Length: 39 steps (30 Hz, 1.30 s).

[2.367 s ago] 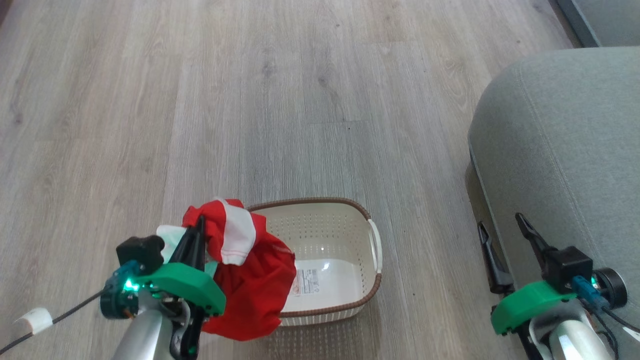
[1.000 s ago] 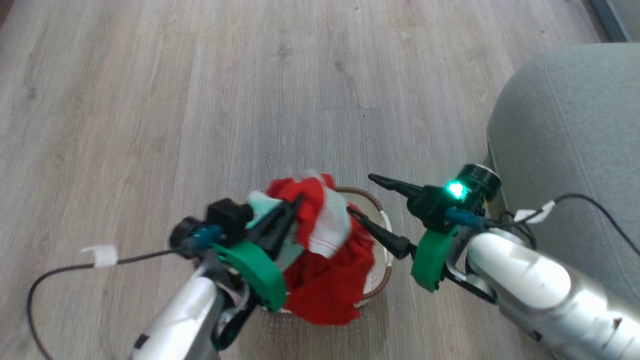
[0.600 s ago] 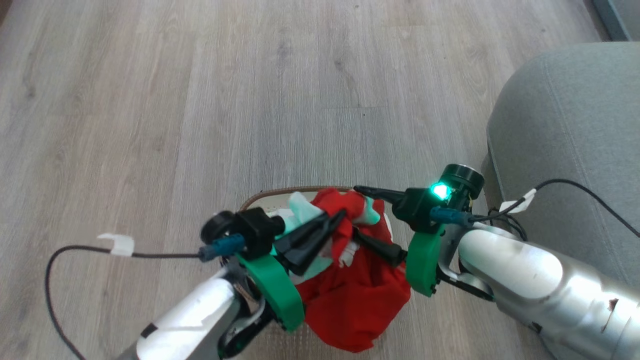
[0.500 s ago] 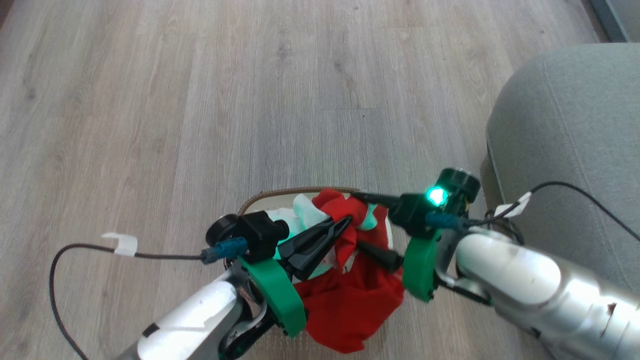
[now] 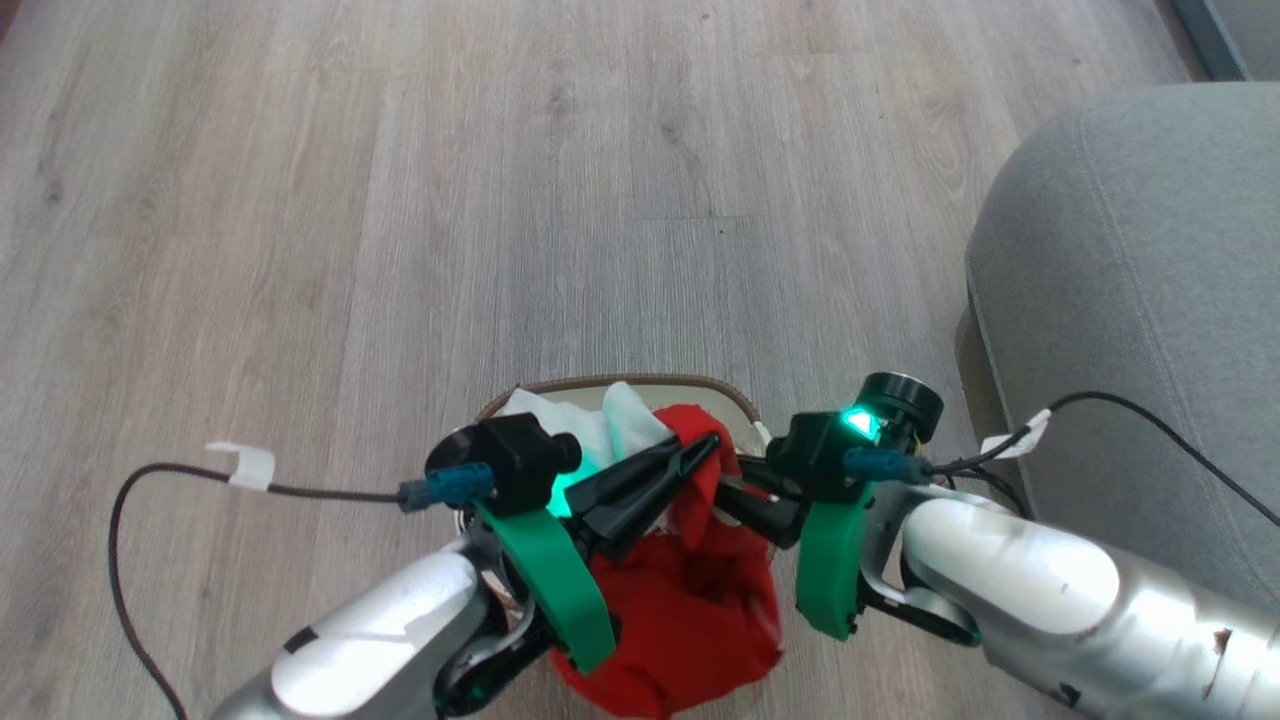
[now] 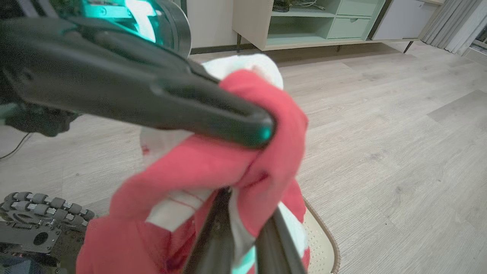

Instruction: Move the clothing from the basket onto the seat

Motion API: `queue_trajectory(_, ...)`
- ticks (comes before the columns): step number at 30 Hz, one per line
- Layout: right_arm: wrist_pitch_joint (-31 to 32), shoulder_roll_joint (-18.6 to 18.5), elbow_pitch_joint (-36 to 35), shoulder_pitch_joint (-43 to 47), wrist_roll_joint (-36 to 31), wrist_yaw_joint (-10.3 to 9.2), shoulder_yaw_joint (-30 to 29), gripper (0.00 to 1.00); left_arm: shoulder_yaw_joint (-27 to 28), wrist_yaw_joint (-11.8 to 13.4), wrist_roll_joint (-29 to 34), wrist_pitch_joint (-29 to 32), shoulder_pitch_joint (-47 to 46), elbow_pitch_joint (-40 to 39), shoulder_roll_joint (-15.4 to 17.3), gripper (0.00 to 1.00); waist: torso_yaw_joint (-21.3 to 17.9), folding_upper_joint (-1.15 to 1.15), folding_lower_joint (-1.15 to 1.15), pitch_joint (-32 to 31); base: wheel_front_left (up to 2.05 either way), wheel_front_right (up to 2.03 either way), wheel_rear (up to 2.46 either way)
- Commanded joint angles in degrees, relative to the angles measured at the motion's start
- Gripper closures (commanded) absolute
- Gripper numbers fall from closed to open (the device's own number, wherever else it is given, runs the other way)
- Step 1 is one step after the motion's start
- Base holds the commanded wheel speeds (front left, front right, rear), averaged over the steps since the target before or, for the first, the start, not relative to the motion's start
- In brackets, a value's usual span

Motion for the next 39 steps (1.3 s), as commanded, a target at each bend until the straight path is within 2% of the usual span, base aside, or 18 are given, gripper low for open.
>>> queue_trajectory(1,-1.21,-0.96,-0.79,-0.27,1.19,-0.02,-0.83,1.0,3.49,-0.08,-0.03,-0.79,-3.53,-1.61,0.91,0.82,-0.14,0.0,0.0,0.0,0.0,0.0,0.0)
queue_trajectory(2,-1.5,-1.09,-0.61,-0.37,1.6,-0.02,-0.83,1.0,4.09,-0.08,0.26,-0.8,-3.32,-1.5,0.8,0.61,-0.24,0.0,0.0,0.03,0.0,0.0,0.0)
queue_trajectory(3,-1.78,-1.23,-0.4,-0.5,1.98,-0.02,-0.83,1.0,4.61,-0.08,0.54,-0.8,-3.05,-1.38,0.7,0.51,-0.34,0.0,0.0,0.06,0.0,0.0,0.0)
queue_trajectory(4,-2.03,-1.37,-0.21,-0.56,2.27,-0.02,-0.83,1.0,5.07,-0.08,0.84,-0.8,-2.75,-1.22,0.6,0.3,-0.45,0.0,0.0,0.07,0.0,0.0,0.0)
queue_trajectory(7,-2.6,-1.68,0.4,-0.65,3.01,-0.02,-0.83,1.0,6.43,-0.08,1.82,-0.81,-1.86,-0.9,0.23,0.01,-0.83,0.0,0.0,0.11,0.0,0.0,0.0)
queue_trajectory(16,-3.34,-2.54,2.67,-2.05,5.98,-0.02,-1.22,1.0,10.05,-0.09,4.91,-0.81,0.54,1.03,-1.66,0.0,-2.86,0.0,0.0,0.38,0.0,0.0,0.0)
queue_trajectory(25,-3.37,-3.62,1.67,-1.68,4.87,-0.02,-4.68,1.0,11.96,-0.09,7.66,-0.82,3.6,1.83,-3.03,0.0,-7.58,0.0,0.0,0.95,0.0,0.0,0.0)
queue_trajectory(31,-3.37,-4.48,0.87,-1.19,3.42,-0.02,-6.81,1.0,14.15,-0.09,9.39,-0.82,6.39,2.17,-3.54,0.0,-14.17,0.0,0.0,1.28,0.0,0.0,0.0)
queue_trajectory(39,-3.38,-6.59,0.03,0.09,2.16,-0.02,-10.06,1.0,14.25,-0.09,10.77,-0.82,7.16,1.71,-4.28,0.0,-23.16,0.0,0.0,2.03,0.0,0.0,0.0)
